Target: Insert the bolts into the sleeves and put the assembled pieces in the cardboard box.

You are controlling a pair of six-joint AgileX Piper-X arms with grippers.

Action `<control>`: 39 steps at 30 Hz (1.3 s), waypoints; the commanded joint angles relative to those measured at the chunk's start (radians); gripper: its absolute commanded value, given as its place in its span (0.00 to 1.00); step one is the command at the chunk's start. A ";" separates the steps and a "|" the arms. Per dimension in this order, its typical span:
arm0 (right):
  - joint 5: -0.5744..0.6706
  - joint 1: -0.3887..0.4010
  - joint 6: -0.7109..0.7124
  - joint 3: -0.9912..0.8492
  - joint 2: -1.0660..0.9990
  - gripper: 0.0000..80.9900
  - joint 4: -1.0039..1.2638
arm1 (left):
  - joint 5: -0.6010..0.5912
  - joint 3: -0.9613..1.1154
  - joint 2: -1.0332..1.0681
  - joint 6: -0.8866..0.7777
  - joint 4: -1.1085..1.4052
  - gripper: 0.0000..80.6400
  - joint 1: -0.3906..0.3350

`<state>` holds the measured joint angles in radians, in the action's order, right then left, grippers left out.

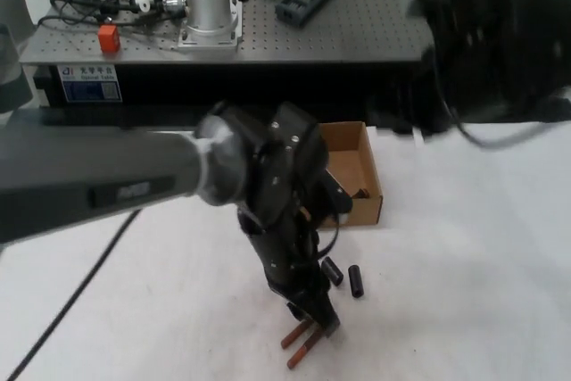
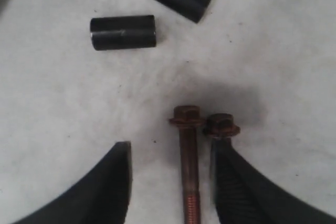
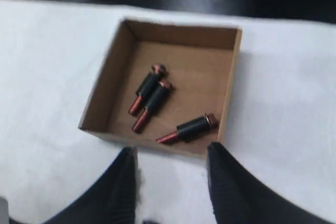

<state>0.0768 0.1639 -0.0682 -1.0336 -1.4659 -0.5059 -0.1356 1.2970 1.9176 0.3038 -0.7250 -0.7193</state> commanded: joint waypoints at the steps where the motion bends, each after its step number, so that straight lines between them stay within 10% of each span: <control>1: 0.005 -0.004 -0.007 0.041 0.052 0.38 0.003 | 0.035 0.022 0.016 0.022 -0.023 0.42 -0.002; 11: 0.005 -0.004 -0.028 0.184 0.187 0.38 0.003 | -0.002 0.022 0.068 0.064 -0.025 0.41 -0.002; 26: 0.110 0.006 -0.071 0.207 0.341 0.38 -0.167 | 0.010 0.032 0.056 0.005 0.004 0.00 -0.002; 39: 0.051 0.123 -0.049 0.149 -0.005 0.38 -0.110 | 0.072 -0.363 -0.530 -0.372 0.259 0.01 0.126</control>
<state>0.1331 0.2782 -0.1290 -0.8672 -1.4443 -0.6307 -0.0690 1.0109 1.4870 -0.0231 -0.5198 -0.6022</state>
